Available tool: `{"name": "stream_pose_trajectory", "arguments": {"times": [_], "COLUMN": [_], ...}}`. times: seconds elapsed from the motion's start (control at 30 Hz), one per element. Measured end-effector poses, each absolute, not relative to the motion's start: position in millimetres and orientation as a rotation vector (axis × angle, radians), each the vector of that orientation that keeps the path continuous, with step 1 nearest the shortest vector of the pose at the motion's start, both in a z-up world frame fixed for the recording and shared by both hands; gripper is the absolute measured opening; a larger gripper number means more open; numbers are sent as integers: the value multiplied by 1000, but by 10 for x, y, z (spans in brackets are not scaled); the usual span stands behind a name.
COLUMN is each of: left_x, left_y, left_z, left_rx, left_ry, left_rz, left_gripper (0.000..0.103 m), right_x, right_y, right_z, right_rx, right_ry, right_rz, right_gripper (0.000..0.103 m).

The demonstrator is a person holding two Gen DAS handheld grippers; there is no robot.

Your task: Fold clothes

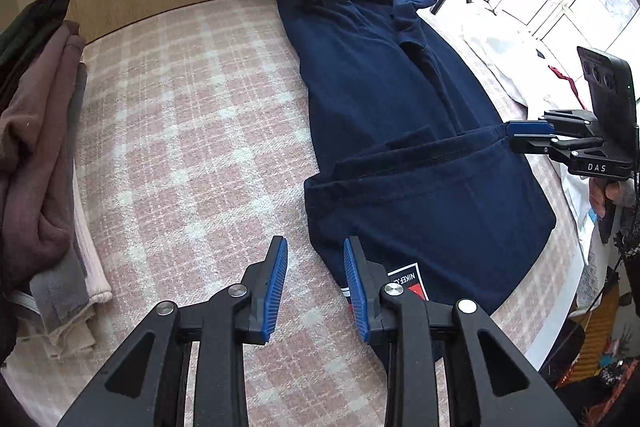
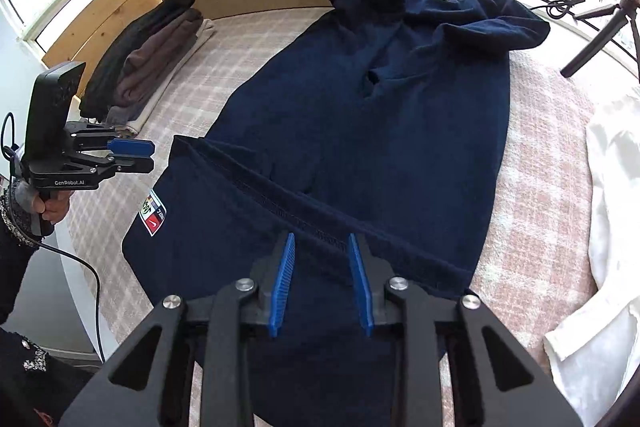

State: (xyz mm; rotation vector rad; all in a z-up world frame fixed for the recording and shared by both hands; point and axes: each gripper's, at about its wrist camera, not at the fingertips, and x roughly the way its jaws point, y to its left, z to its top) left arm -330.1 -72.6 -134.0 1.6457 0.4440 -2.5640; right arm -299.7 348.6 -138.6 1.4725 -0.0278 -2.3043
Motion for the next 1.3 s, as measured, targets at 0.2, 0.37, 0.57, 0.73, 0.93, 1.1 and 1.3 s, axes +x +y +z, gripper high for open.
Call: {"name": "stream_pose_trajectory", "arguments": {"times": [0.2, 0.37, 0.57, 0.73, 0.93, 1.1, 1.3], "left_x": [-3511, -3736, -4016, -4183, -4304, -4301, -4243], "left_y": [-527, -473, -377, -306, -315, -319, -339], "left_z": [-1286, -1222, -1358, -1375, -1472, -1433, -1334], "left_rx": [1700, 1759, 1914, 1990, 2122, 2114, 2058], "left_ry": [250, 67, -165, -324, -394, -424, -264], "left_rz": [-2641, -2701, -2730, -2744, -2697, -2703, -2642], "left_gripper": [30, 31, 31, 31, 18, 5, 3], "right_x": [-3604, -3738, -3825, -3866, -3852, -3824, -3871], "right_y": [2910, 2706, 2843, 2950, 2852, 2757, 2823], "right_z": [-1485, -1638, -1723, -1707, -1687, -1760, -1716], "right_rx": [1444, 1502, 1530, 1515, 1447, 1435, 1440], "right_ry": [102, 234, 152, 173, 243, 256, 160], "right_rz": [-2065, -1913, -1789, -1712, -1645, -1588, -1559], "right_gripper": [28, 28, 28, 28, 28, 28, 15]}}
